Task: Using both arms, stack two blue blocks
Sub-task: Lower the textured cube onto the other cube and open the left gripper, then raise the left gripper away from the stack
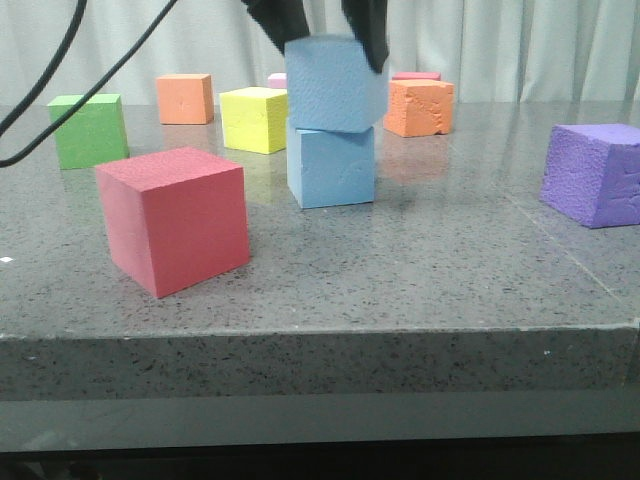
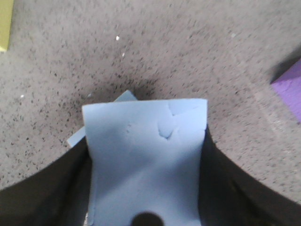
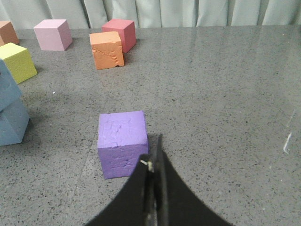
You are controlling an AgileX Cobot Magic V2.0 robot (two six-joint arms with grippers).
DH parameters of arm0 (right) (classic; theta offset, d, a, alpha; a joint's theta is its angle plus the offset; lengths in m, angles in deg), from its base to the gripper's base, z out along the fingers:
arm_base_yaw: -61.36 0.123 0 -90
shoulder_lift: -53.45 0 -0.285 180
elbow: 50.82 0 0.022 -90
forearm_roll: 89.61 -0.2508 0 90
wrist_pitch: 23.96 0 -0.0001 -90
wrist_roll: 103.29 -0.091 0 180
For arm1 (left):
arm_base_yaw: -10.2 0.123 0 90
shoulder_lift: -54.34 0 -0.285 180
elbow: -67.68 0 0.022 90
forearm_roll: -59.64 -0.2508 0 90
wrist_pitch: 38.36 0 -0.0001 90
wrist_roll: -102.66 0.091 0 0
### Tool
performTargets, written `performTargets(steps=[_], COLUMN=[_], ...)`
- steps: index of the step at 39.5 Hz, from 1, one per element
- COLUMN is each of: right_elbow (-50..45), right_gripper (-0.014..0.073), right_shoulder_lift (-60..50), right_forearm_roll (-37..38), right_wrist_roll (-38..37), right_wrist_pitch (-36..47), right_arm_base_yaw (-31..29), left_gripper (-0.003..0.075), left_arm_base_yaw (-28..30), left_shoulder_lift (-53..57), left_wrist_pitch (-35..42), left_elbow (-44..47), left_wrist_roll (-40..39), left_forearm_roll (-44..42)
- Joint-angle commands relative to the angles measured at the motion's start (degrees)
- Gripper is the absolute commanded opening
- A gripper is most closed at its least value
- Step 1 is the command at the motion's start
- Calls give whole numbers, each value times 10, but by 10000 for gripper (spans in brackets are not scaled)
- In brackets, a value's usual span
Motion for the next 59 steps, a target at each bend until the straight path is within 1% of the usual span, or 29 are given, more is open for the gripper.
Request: performTargets(steps=[1,9,12,14,20,22,24,32,42,59], right_elbow=[14,14,14,14,14,14,14,14,14,14], right_gripper=[-67,-67,-67,-67,-67,-67,-67,-67,-67,-67], right_shoulder_lift=[2,2,2,2,2,2,2,2,2,2], right_forearm_roll=[9,9,9,9,9,9,9,9,9,9], right_wrist_roll=[6,6,6,6,6,6,6,6,6,6], right_wrist_pitch=[43,42,42,42,41,41,41,41,41,41], right_arm_base_yaw=[-3,-3,-3,-3,-3,-3,-3,-3,-3,-3], left_gripper=[262,265,285,318,502,540,554,555,555,554], left_arm_base_yaw=[-3,-3,-3,-3,-3,-3,-3,-3,-4,-4], left_shoulder_lift=[33,33,33,33,33,33,33,34,34,34], left_wrist_pitch=[-7,-7,-7,-7,-7,-7,-7,-4,-7,-7], left_elbow=[-7,-7,-7,-7,-7,-7,-7,-11,-56,-80], left_wrist_roll=[-1,-1,-1,-1,-1,-1,-2,-2,-2,-2], left_forearm_roll=[-9,-9,-16,-18,-37,-43,-44,-44,-41,-40])
